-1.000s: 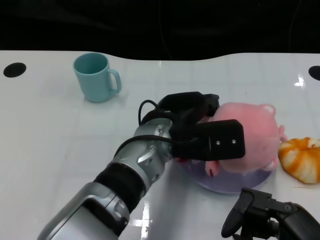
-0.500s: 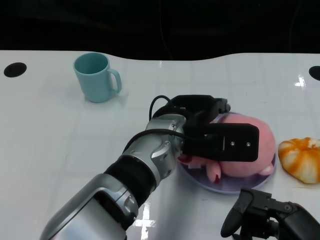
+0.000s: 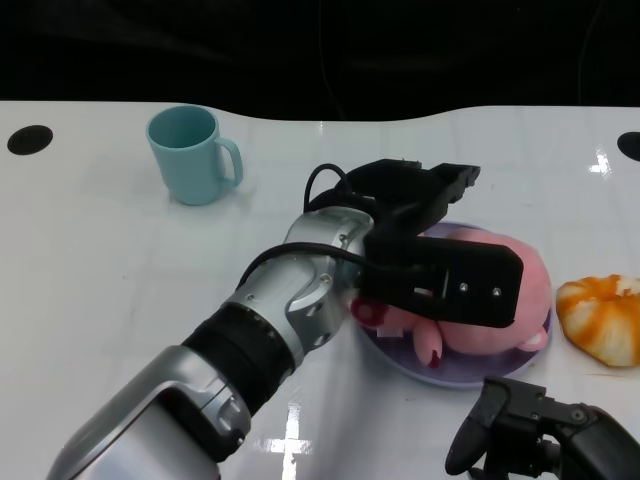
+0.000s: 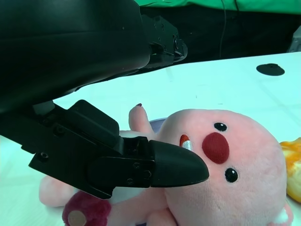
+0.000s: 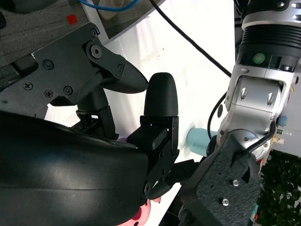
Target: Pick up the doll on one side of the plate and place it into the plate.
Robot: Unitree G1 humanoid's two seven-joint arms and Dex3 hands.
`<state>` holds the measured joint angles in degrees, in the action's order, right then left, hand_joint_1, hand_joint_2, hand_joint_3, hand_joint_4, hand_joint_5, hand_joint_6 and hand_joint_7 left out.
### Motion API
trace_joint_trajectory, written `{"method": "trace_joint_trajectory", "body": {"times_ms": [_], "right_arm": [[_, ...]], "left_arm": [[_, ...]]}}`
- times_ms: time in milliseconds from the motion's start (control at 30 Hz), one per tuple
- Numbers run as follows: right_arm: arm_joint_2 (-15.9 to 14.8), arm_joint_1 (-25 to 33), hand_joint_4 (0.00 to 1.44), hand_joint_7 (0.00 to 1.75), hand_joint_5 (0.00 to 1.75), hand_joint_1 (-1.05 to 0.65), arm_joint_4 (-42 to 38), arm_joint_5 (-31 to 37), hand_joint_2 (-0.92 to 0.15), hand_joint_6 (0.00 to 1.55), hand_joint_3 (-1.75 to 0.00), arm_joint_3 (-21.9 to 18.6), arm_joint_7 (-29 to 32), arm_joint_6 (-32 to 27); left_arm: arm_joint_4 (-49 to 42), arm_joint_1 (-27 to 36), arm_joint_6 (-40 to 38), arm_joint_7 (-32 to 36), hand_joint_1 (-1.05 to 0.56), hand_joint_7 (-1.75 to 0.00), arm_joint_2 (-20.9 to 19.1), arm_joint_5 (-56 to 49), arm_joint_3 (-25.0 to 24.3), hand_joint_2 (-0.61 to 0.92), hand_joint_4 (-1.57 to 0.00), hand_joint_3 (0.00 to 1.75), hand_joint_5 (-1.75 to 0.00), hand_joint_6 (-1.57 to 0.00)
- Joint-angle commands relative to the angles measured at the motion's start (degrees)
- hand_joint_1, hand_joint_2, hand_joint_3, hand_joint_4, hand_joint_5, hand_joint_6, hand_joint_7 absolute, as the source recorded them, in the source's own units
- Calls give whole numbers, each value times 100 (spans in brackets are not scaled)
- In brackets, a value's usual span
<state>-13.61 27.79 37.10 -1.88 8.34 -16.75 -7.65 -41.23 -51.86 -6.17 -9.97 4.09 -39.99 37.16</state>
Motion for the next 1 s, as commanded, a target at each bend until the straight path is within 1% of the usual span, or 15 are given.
{"method": "trace_joint_trajectory", "body": {"times_ms": [33, 133, 233, 533, 667, 767, 800, 867, 900, 1000], "right_arm": [[-63, 11, 67, 140, 171, -21, -7, -40, -55, 60, -107, -71, -16, 101], [-76, 11, 67, 141, 172, -20, -10, -85, -55, 60, -108, -140, -40, 85], [-88, 17, 65, 141, 171, -21, 10, -113, -55, 59, -108, -195, -69, 39], [-121, 8, 65, 142, 174, -21, 12, -188, -55, 59, -109, -300, -148, 16], [-128, 10, 64, 143, 174, -20, 56, -237, -55, 58, -110, -320, -153, -58], [-140, 9, 64, 143, 175, -20, 64, -254, -55, 58, -110, -349, -165, -60], [-147, 7, 64, 143, 175, -20, 62, -251, -55, 58, -110, -355, -168, -52], [-164, 1, 64, 143, 175, -21, 61, -240, -55, 57, -110, -364, -171, -47], [-169, -1, 64, 143, 175, -21, 65, -241, -55, 57, -109, -367, -174, -55], [-172, -7, 63, 144, 174, -21, 87, -237, -56, 57, -108, -368, -173, -83]], "left_arm": [[187, 59, -60, -125, -104, -1, -109, -33, -7, 92, 0, 57, 0, -2], [1228, 507, 58, -210, -104, -2, -560, 82, -241, 92, -2, 57, -1, -5], [1979, 875, 43, -423, -103, -3, -817, 253, -450, 92, -4, 56, -2, -6], [3812, 1889, -104, -1066, -101, -3, -1396, 701, -929, 92, -7, 56, -6, -6], [4349, 2359, -40, -985, -92, -7, -1459, 1029, -1259, 92, -14, 48, -13, -14], [4645, 2784, 92, -782, -80, -12, -1424, 1297, -1542, 92, -27, 40, -26, -26], [4718, 2958, 197, -654, -71, -14, -1380, 1419, -1658, 92, -34, 31, -37, -36], [4738, 3240, 535, -436, -58, -15, -1306, 1741, -1873, 92, -42, 21, -51, -47], [4721, 3339, 692, -390, -50, -16, -1279, 1922, -1961, 92, -45, 17, -62, -55], [4772, 3620, 906, -472, -39, -17, -1241, 2461, -2203, 92, -41, 15, -90, -67]]}}
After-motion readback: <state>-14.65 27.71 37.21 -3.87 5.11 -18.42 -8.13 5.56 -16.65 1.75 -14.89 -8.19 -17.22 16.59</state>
